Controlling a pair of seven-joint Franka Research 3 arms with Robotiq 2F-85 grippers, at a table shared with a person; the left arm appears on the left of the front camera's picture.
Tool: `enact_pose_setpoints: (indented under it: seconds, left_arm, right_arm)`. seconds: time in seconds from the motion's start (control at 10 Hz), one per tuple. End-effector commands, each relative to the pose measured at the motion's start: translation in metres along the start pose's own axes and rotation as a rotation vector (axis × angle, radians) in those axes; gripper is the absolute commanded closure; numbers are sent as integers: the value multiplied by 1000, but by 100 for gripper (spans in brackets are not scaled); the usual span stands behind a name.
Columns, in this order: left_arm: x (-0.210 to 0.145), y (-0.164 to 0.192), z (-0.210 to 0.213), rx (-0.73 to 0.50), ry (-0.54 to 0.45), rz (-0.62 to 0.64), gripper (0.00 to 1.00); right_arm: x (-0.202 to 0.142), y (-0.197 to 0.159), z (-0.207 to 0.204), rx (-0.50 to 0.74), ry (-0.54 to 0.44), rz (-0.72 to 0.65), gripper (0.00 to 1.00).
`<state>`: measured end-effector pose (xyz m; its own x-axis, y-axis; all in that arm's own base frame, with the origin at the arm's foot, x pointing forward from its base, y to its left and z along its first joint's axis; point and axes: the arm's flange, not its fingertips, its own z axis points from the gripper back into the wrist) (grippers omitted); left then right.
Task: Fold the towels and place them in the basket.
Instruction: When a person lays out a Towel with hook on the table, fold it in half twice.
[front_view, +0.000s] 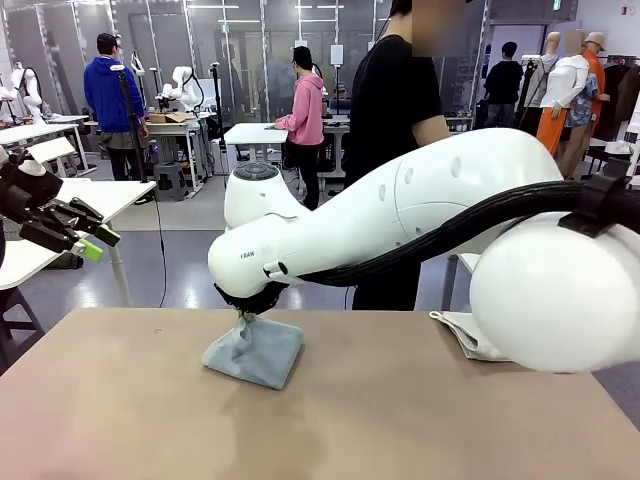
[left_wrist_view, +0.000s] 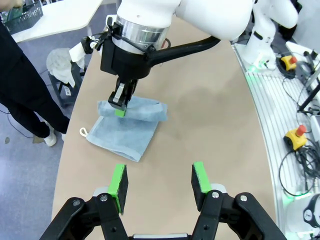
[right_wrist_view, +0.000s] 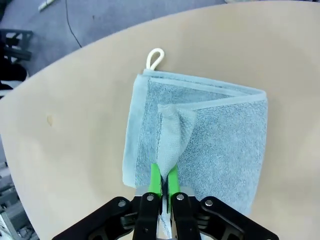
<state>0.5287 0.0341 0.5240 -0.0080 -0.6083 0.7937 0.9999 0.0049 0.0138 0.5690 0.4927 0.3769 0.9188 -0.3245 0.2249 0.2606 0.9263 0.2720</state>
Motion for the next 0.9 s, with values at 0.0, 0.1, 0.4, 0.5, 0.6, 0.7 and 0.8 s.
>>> enact_pose_setpoints:
  seconds: [0.0,0.1,0.4,0.5,0.6,0.7,0.8]
  left_arm:
    - [2,-2,1,8,17,13,34]
    - [2,-2,1,8,17,13,34]
    - [2,-2,1,8,17,13,34]
    - [2,-2,1,8,17,13,34]
    - [2,-2,1,8,17,13,34]
    - [2,-2,1,8,17,13,34]
    - [2,-2,1,8,17,13,34]
  right_arm:
    - [-5,5,-16,-3,-73,-100,100]
    - [-2,5,-22,-3,-94,-117,100]
    - [3,6,-38,10,-95,-167,100]
    - [4,7,-42,10,-81,-179,100]
    - [3,6,-43,24,-75,-174,74]
    - [3,5,-41,33,-66,-182,74]
    - [3,3,-38,52,-68,-185,54]
